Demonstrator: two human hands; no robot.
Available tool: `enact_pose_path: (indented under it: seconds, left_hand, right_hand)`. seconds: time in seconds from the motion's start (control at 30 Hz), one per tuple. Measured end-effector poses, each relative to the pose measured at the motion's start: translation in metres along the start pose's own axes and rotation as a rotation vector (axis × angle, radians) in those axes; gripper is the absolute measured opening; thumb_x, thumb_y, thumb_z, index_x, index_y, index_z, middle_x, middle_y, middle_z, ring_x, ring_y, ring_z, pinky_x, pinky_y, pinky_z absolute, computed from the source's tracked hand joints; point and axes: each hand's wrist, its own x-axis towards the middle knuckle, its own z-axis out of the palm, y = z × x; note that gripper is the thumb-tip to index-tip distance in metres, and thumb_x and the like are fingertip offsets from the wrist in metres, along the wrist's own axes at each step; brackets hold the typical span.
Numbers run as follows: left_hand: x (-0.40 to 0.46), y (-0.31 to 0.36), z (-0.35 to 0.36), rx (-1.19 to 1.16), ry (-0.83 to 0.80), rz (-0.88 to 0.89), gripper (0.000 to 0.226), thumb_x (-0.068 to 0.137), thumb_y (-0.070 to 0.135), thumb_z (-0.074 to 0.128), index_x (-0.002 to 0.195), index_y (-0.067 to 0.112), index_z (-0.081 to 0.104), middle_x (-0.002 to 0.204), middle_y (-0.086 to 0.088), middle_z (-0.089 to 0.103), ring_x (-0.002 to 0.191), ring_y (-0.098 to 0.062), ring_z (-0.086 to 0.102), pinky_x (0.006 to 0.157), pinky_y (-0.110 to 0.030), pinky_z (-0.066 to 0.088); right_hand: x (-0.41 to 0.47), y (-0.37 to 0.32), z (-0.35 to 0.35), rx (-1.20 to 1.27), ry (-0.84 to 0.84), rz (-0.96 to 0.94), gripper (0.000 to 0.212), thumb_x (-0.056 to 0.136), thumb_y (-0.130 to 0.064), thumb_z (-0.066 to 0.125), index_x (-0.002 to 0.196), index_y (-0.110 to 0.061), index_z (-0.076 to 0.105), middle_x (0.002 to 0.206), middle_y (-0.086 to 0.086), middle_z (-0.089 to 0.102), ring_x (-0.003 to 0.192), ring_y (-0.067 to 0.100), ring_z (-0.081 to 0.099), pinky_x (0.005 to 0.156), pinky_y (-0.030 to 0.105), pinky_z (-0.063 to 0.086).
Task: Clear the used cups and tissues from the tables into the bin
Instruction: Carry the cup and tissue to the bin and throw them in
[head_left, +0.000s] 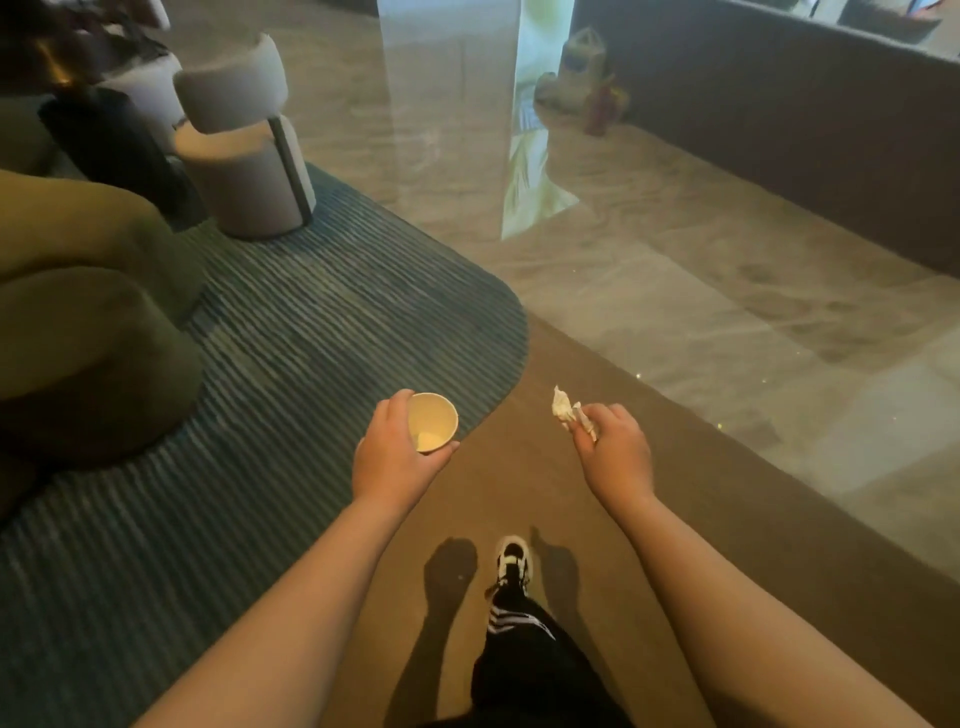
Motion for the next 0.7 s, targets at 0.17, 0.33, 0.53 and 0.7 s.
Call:
enact_pose_path:
  seconds: [0.17,0.33,0.53,0.7]
  left_hand:
    - [0.196,0.030,0.022,0.005,0.044,-0.071,0.081,0.069,0.051,0.076,0.133,0.019,0.038,0.128,0.000,0.046,0.111,-0.023,0.051,0.088,-0.041,0.047]
    - [0.350,0.044,0.035,-0.002,0.087,-0.133,0.083,0.068,0.051,0.077,0.133,0.018,0.038,0.130,-0.001,0.046,0.113,-0.025,0.050,0.089,-0.040,0.045]
    - [0.537,0.022,0.068,-0.019,0.122,-0.147,0.080,0.068,0.049,0.077,0.131,0.017,0.039,0.127,-0.002,0.047,0.110,-0.023,0.050,0.087,-0.039,0.045]
    - [0.727,-0.010,0.085,-0.026,0.140,-0.188,0.076,0.067,0.048,0.078,0.127,0.021,0.040,0.125,0.000,0.048,0.107,-0.023,0.051,0.082,-0.035,0.041]
  right_hand:
    - [0.209,-0.021,0.008,-0.026,-0.029,-0.071,0.023,0.093,-0.027,0.056,0.110,-0.016,0.065,0.091,-0.005,0.051,0.083,0.014,0.047,0.062,0.024,0.030]
    - [0.371,-0.046,0.030,-0.037,-0.075,-0.135,0.024,0.093,-0.031,0.051,0.110,-0.019,0.064,0.100,-0.003,0.059,0.086,0.008,0.046,0.071,0.025,0.036]
    - [0.568,-0.073,0.095,-0.015,-0.176,-0.134,0.024,0.092,-0.030,0.054,0.110,-0.017,0.065,0.105,0.003,0.060,0.092,0.018,0.053,0.076,0.030,0.040]
    - [0.750,-0.119,0.165,-0.029,-0.160,-0.185,0.023,0.092,-0.031,0.055,0.108,-0.018,0.066,0.103,0.004,0.062,0.086,0.018,0.055,0.068,0.030,0.042]
